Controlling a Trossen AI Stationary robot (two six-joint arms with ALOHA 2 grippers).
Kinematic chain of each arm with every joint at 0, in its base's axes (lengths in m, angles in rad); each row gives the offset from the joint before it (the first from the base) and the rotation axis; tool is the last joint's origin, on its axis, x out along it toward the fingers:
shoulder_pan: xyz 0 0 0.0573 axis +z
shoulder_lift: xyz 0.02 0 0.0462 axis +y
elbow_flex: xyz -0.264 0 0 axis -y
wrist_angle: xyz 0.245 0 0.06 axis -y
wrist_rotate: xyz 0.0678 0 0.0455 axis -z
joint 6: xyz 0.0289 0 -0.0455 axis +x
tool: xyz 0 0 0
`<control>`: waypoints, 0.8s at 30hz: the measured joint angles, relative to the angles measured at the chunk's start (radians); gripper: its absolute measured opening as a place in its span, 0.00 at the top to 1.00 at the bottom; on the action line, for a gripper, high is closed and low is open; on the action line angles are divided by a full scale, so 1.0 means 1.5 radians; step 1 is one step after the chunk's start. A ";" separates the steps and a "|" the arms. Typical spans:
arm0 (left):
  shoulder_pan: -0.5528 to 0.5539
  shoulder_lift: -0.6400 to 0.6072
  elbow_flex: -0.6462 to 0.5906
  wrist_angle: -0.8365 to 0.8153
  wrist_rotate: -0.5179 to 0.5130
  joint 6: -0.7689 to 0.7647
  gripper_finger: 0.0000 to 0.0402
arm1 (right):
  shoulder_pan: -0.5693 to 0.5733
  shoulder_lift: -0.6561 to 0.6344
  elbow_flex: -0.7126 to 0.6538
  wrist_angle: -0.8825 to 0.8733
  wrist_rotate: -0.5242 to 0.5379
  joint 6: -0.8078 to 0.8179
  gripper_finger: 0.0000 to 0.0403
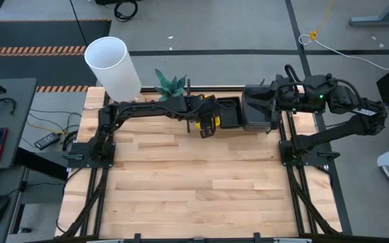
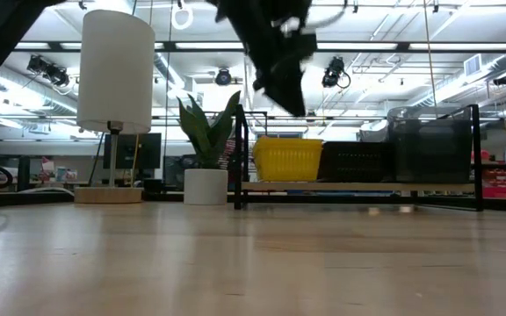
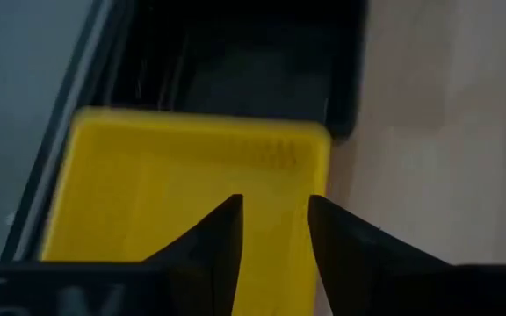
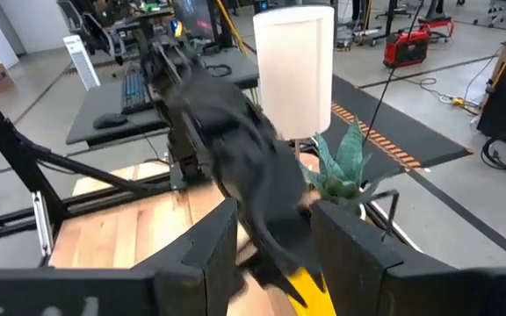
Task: Stack baskets on shelf by color
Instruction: Return to Home Position
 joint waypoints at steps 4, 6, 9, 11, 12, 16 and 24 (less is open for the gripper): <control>-0.013 -0.042 0.001 0.028 0.031 0.002 0.69 | 0.000 -0.013 -0.010 -0.029 -0.004 0.000 0.62; -0.015 -0.059 0.001 0.026 0.057 -0.002 0.71 | 0.000 -0.023 -0.022 -0.029 -0.023 -0.005 0.62; -0.012 -0.091 0.000 0.037 0.071 -0.019 0.74 | 0.000 -0.054 -0.075 0.012 -0.061 -0.018 0.62; -0.007 -0.112 0.000 0.036 0.071 -0.022 0.77 | 0.000 -0.083 -0.132 0.064 -0.074 -0.017 0.62; -0.007 -0.123 0.001 0.050 0.071 -0.024 0.78 | 0.000 -0.096 -0.163 0.090 -0.075 -0.012 0.62; -0.009 -0.129 0.001 0.041 0.074 -0.025 0.85 | -0.001 -0.140 -0.272 0.185 -0.078 0.019 0.62; -0.018 -0.120 0.000 0.031 0.146 -0.038 0.95 | -0.001 -0.261 -0.478 0.381 -0.123 0.097 0.63</control>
